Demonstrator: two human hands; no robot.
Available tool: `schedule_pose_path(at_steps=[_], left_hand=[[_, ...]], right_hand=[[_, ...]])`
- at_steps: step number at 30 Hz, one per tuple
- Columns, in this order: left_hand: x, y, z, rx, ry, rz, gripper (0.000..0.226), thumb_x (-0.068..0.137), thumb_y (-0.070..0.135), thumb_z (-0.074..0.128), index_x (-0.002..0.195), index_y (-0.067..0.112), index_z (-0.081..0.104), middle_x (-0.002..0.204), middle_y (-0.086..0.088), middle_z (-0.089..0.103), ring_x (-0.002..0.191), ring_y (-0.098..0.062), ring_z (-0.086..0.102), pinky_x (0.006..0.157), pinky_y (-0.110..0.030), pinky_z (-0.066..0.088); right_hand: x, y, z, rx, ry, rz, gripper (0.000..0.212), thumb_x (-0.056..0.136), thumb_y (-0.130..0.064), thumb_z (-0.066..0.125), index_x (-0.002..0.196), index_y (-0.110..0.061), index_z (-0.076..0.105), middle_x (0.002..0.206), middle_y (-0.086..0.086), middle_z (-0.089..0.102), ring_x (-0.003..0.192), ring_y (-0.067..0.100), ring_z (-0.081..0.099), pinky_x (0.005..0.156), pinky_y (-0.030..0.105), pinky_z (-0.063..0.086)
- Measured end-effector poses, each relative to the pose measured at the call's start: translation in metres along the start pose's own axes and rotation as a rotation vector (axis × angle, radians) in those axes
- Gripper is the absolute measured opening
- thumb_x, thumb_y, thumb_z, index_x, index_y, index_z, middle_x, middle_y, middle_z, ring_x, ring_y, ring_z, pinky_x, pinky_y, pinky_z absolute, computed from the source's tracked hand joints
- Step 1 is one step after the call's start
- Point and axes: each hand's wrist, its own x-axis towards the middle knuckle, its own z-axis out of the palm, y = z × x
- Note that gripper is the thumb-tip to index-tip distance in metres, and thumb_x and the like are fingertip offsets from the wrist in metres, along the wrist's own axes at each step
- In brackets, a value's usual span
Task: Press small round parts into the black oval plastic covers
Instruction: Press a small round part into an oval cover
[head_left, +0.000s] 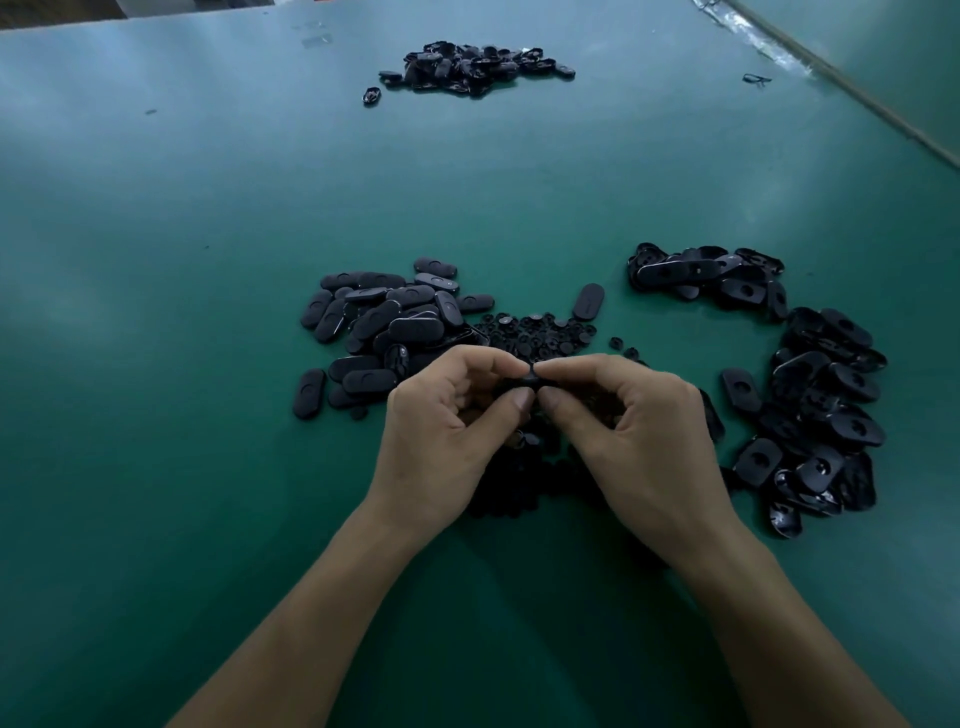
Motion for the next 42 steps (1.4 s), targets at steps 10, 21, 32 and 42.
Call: schedule_pose_path(at_steps=[10,21,32,42], left_hand=[[0.002,-0.001,-0.002,-0.044,0.012,-0.031,0.024,0.079,0.009,0.077,0.096,0.026,0.073,0.085,0.005,0.077,0.076,-0.009,0.073,0.072,-0.021,0.058],[0.002,0.001,-0.004,-0.053,0.041,-0.023,0.028,0.074,0.007,0.082,0.092,0.027,0.076,0.084,0.006,0.077,0.077,-0.007,0.073,0.073,-0.018,0.057],[0.002,0.0,-0.005,-0.028,0.071,-0.01,0.025,0.072,0.004,0.083,0.083,0.025,0.076,0.073,0.002,0.075,0.065,-0.01,0.07,0.064,-0.021,0.057],[0.004,-0.003,-0.008,-0.228,0.181,-0.017,0.019,0.088,-0.006,0.068,0.094,0.011,0.072,0.075,-0.003,0.071,0.07,-0.018,0.07,0.064,-0.026,0.059]], right_hand=[[0.002,0.002,-0.004,0.143,-0.068,0.097,0.011,0.084,-0.011,0.077,0.09,-0.02,0.075,0.077,-0.014,0.074,0.068,0.0,0.069,0.062,0.01,0.051],[0.004,-0.001,-0.001,0.183,-0.059,0.13,0.015,0.083,-0.008,0.076,0.083,-0.023,0.072,0.072,-0.013,0.072,0.062,0.0,0.067,0.056,0.01,0.048],[0.005,0.004,-0.003,0.244,-0.105,0.144,0.016,0.083,-0.008,0.078,0.086,-0.023,0.075,0.075,-0.006,0.075,0.068,0.008,0.071,0.061,0.017,0.053],[0.009,0.019,-0.023,-0.53,0.134,0.207,0.033,0.096,-0.029,0.061,0.128,-0.02,0.065,0.13,0.004,0.059,0.122,0.023,0.047,0.101,0.034,0.035]])
